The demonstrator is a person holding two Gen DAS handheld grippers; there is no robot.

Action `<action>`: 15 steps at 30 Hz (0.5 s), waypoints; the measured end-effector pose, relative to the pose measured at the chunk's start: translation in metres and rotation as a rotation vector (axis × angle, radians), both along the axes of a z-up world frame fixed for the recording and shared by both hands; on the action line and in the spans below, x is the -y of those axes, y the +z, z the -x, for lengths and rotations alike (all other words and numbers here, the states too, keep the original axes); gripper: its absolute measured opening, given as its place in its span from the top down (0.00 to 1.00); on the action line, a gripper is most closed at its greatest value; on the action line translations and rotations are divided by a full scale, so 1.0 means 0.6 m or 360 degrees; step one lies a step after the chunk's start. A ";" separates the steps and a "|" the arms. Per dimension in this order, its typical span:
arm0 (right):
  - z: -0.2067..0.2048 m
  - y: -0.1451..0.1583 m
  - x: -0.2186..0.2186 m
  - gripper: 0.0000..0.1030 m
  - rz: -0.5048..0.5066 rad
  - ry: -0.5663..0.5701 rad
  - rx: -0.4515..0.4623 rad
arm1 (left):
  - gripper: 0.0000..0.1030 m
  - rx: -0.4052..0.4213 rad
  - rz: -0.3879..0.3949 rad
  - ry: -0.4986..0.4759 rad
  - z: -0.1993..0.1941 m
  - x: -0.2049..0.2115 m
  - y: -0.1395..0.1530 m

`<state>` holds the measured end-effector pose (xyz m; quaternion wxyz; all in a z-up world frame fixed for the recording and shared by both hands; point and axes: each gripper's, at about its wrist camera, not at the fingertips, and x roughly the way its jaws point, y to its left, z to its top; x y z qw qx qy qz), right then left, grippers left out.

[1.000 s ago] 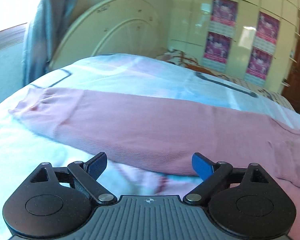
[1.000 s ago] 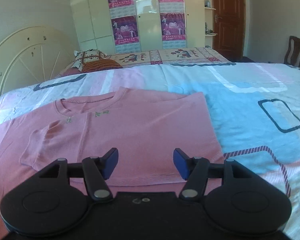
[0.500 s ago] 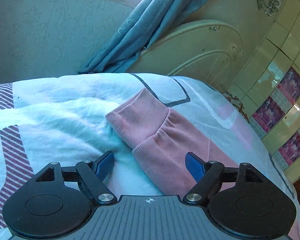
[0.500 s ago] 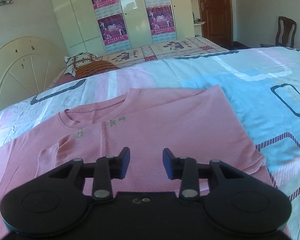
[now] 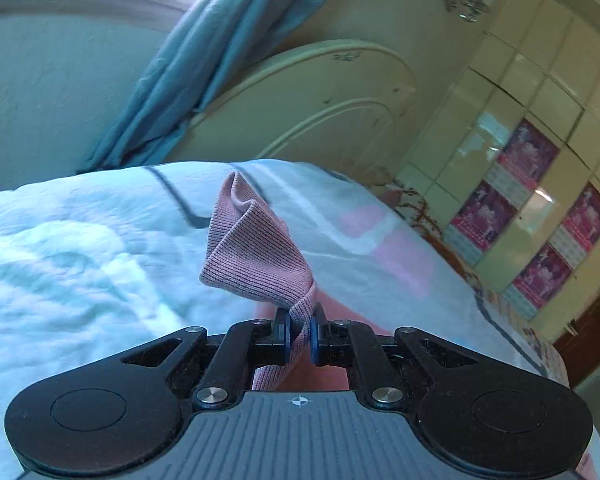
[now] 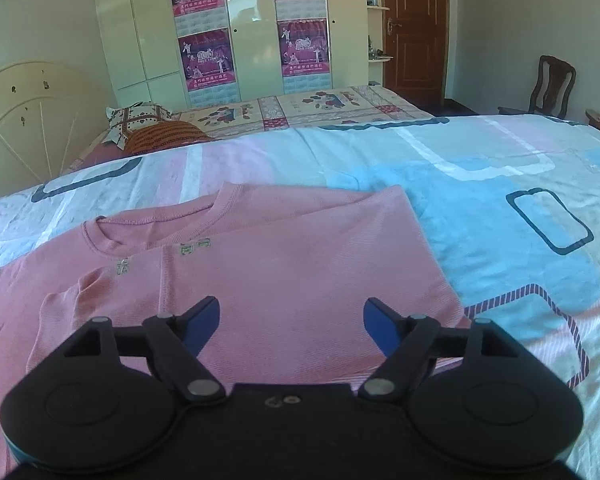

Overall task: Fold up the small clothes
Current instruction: 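Grasp the other sleeve cuff with the left tool and lift it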

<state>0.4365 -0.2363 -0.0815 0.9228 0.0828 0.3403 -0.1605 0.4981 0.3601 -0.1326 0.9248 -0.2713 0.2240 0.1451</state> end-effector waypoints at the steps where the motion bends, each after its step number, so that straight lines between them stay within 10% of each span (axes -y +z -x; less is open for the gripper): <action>1: 0.003 0.000 0.004 0.24 -0.0003 -0.0003 -0.0008 | 0.92 0.0018 -0.0018 -0.0057 -0.008 0.023 0.008; 15: 0.045 0.003 0.077 0.23 -0.0059 0.0021 0.0016 | 0.92 0.0034 -0.0287 -0.0839 -0.041 0.455 0.092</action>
